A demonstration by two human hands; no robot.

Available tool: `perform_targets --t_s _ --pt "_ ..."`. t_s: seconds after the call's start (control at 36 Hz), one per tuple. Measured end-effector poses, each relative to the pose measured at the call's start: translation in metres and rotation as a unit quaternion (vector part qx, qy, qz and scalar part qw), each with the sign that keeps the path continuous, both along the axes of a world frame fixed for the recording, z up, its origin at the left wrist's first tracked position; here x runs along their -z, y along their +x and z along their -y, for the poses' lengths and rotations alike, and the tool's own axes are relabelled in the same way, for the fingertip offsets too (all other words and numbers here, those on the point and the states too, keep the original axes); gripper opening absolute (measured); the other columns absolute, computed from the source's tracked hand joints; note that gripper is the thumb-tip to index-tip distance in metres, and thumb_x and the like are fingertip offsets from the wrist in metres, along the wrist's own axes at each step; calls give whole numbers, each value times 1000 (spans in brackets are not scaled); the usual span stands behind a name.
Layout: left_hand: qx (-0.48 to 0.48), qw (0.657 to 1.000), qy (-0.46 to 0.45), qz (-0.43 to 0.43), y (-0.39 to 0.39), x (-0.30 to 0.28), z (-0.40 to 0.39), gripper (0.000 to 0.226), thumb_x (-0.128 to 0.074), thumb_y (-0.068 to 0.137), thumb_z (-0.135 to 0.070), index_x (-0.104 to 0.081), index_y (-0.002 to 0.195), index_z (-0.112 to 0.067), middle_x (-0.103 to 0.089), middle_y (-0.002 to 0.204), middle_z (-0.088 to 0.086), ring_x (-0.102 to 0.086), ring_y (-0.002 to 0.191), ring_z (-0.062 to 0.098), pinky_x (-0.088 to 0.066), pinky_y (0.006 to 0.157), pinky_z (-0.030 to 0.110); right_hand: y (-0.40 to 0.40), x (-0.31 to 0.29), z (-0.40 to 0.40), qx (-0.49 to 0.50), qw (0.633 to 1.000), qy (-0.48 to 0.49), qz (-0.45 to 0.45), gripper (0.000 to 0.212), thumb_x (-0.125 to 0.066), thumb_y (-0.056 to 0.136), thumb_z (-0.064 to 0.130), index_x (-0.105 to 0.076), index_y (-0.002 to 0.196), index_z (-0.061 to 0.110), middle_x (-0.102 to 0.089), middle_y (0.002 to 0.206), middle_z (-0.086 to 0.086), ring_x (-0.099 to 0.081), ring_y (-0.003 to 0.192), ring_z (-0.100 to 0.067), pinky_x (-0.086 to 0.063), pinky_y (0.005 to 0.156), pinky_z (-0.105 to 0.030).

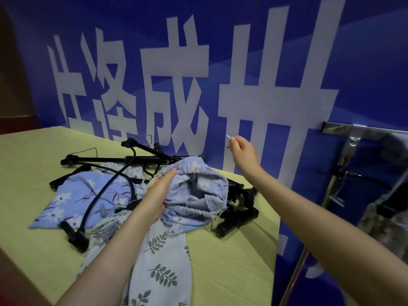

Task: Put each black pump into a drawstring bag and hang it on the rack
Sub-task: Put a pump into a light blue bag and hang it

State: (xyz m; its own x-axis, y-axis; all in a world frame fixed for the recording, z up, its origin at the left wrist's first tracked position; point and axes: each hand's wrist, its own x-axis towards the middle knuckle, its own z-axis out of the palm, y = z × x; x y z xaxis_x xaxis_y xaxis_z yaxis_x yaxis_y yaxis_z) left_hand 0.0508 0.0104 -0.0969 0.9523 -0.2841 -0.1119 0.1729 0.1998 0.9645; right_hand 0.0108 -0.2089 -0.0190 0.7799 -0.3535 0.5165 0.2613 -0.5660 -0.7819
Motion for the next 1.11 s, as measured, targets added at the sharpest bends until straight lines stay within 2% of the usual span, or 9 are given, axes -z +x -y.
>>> perform_targets --t_s 0.11,0.31,0.42,0.5,0.75,0.86,0.94,1.03,1.11 --pt "-22 999 -34 7 -16 -15 0 43 -55 94 -44 -62 123 -13 -68 115 17 -65 105 34 -53 91 43 -35 -12 -67 -112 988 42 97 25 -45 102 20 -64 87 19 -51 56 13 -41 51 -6 -37 52 -19" --pt "28 995 -92 16 -24 -24 -7 43 -33 104 -34 -64 102 -5 -74 79 12 -72 66 20 -57 53 26 -34 65 -126 -153 986 12 65 19 -53 98 14 -71 92 13 -66 80 9 -60 76 -5 -50 74 -23" --pt "14 996 -86 17 -24 -27 -10 44 -40 101 -39 -64 111 -3 -74 88 15 -73 72 22 -60 65 32 -19 83 -111 -57 998 -20 32 20 -53 97 20 -73 96 13 -71 90 1 -61 83 -8 -48 79 -24" --pt "-15 998 -60 21 -24 -27 -5 24 -48 99 -36 -59 95 -15 -72 67 -2 -69 62 13 -53 69 32 -19 88 -102 -3 999 -31 21 23 -54 97 22 -73 91 11 -72 83 -5 -61 76 -13 -48 73 -28" --pt "-57 994 -83 39 -28 -31 0 19 -47 100 -28 -55 88 -16 -60 84 2 -58 76 15 -47 67 31 -22 88 -98 10 991 -132 -30 29 -46 98 16 -71 112 11 -72 105 -9 -64 96 -25 -45 83 -28" --pt "-217 968 -116 59 -34 -40 25 31 -35 105 -21 -39 74 -23 -43 79 -7 -54 73 1 -42 79 22 -22 86 -97 22 987 -145 -63 30 -44 98 18 -68 115 12 -71 103 -11 -64 91 -28 -50 79 -37" --pt "-150 986 -72 22 -33 -38 18 31 -39 103 -32 -53 80 -16 -55 84 3 -55 81 15 -43 74 19 -24 86 -96 21 987 -140 -75 29 -46 96 20 -66 116 11 -70 102 -12 -63 90 -28 -50 76 -37" --pt "-103 994 -33 19 -29 -31 -1 34 -43 102 -35 -63 96 -8 -62 102 17 -59 107 34 -45 101 40 -28 84 -95 0 990 -125 -67 28 -48 96 19 -65 116 10 -70 100 -12 -62 88 -27 -49 73 -36" --pt "-74 997 -19 23 -32 -33 -4 36 -46 99 -39 -66 99 -9 -66 108 19 -62 104 33 -46 101 47 -29 82 -93 -14 989 -131 -62 28 -51 95 21 -64 117 8 -69 105 -11 -62 94 -25 -50 80 -36"
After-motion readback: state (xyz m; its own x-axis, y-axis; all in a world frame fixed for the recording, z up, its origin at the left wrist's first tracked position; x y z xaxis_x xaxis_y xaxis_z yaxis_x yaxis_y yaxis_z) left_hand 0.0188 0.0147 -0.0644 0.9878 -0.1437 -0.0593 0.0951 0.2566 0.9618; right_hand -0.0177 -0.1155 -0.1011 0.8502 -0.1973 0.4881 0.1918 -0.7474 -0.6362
